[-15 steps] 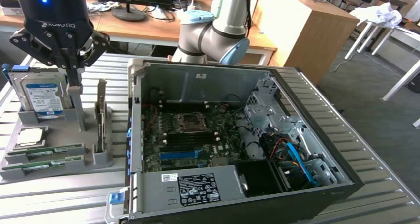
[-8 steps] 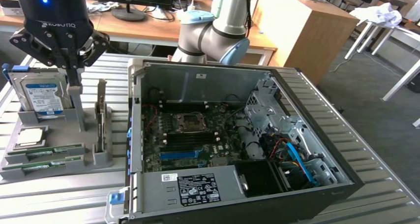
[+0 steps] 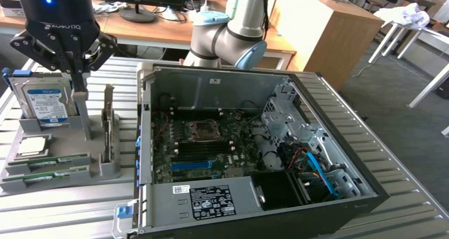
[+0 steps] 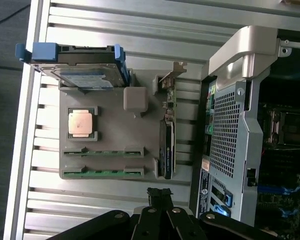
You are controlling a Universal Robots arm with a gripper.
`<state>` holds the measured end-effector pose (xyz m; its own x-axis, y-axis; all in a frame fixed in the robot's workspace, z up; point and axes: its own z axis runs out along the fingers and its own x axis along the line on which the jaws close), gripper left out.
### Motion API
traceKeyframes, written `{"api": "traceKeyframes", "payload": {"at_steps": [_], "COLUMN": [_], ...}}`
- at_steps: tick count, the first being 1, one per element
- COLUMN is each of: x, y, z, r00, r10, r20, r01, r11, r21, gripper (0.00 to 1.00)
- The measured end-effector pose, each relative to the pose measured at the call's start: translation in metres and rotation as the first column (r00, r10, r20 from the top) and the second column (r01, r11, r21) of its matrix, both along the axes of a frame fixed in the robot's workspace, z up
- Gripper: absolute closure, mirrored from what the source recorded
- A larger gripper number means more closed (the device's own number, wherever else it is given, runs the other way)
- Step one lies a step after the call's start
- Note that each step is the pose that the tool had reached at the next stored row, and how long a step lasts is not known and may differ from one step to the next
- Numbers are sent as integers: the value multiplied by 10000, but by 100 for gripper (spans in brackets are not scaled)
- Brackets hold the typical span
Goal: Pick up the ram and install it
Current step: 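Pick up the ram and move it above insertion slot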
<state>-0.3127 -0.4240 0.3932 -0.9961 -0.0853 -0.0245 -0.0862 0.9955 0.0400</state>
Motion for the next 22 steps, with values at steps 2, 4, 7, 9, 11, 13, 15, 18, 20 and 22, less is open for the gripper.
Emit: {"api": "traceKeyframes", "payload": {"at_steps": [2,4,7,9,11,13,15,18,20,22], "x": [0,0,0,0,0,0,0,0,0,0], "y": [0,0,0,0,0,0,0,0,0,0], "z": [0,0,0,0,0,0,0,0,0,0], "r00": [10000,10000,9999,9999,9999,9998,9997,9995,9993,9991], "r10": [31,62,107,138,171,210,251,321,369,416], "r20": [0,0,0,0,0,0,0,0,0,0], "r01": [-31,-62,-107,-138,-171,-210,-251,-321,-369,-416], "r11": [10000,10000,9999,9999,9999,9998,9997,9995,9993,9991], "r21": [1,0,1,0,1,0,1,1,0,0], "gripper": [89,89,89,89,89,89,89,89,89,89]}}
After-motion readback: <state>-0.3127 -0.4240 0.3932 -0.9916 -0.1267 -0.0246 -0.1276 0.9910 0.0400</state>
